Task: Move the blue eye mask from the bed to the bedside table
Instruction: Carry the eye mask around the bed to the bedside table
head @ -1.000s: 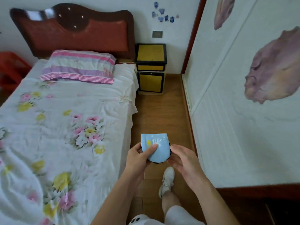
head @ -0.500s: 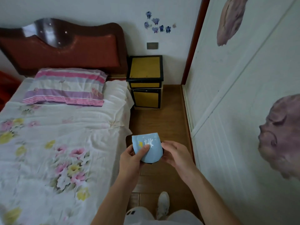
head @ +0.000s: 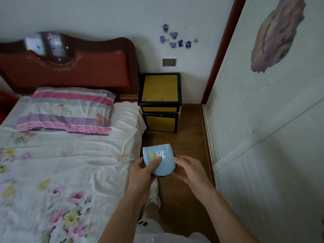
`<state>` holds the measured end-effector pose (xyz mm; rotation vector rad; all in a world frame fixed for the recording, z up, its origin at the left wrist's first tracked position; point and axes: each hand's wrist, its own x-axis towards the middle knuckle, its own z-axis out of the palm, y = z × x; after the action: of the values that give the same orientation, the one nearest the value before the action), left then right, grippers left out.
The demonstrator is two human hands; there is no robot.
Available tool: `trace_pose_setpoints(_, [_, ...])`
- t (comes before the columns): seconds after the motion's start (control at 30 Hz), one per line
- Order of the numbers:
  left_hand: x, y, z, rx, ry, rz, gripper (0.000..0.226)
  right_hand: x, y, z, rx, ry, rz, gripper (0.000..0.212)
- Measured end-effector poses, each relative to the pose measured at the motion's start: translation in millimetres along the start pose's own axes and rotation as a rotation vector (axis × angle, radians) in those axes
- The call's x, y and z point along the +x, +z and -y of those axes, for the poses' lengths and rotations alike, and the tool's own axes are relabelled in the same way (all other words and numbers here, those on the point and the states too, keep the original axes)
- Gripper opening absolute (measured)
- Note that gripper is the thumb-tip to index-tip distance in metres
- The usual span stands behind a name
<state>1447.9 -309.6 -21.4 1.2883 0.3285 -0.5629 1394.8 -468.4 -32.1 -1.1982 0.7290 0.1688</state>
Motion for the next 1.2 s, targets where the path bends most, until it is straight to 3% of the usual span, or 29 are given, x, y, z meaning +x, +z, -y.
trace_pose_setpoints(0.2, [105.0, 5.9, -66.9, -0.004, -0.019, 0.057, 0.027, 87.0, 38.0, 63.1, 0.056, -0.001, -0.058, 0.02])
trace_pose_setpoints(0.53, [250.5, 9.1, -170.0, 0.064, -0.046, 0.134, 0.049, 205.9, 100.4, 159.5, 0.084, -0.018, -0.113, 0.017])
trace_pose_setpoints(0.8, [325.5, 35.6, -196.1, 0.063, -0.099, 0.155, 0.043, 272.6, 90.1, 201.1, 0.156, 0.049, -0.222, 0.024])
trace_pose_setpoints(1.0, [383.7, 65.7, -211.6, 0.056, -0.117, 0.146, 0.033, 335.4, 76.8, 235.2, 0.19, 0.086, -0.213, 0.022])
trace_pose_setpoints(1.2, [450.0, 109.8, -237.0, 0.017, -0.132, 0.08, 0.042, 403.4, 53.6, 296.7, 0.184, 0.102, -0.186, 0.025])
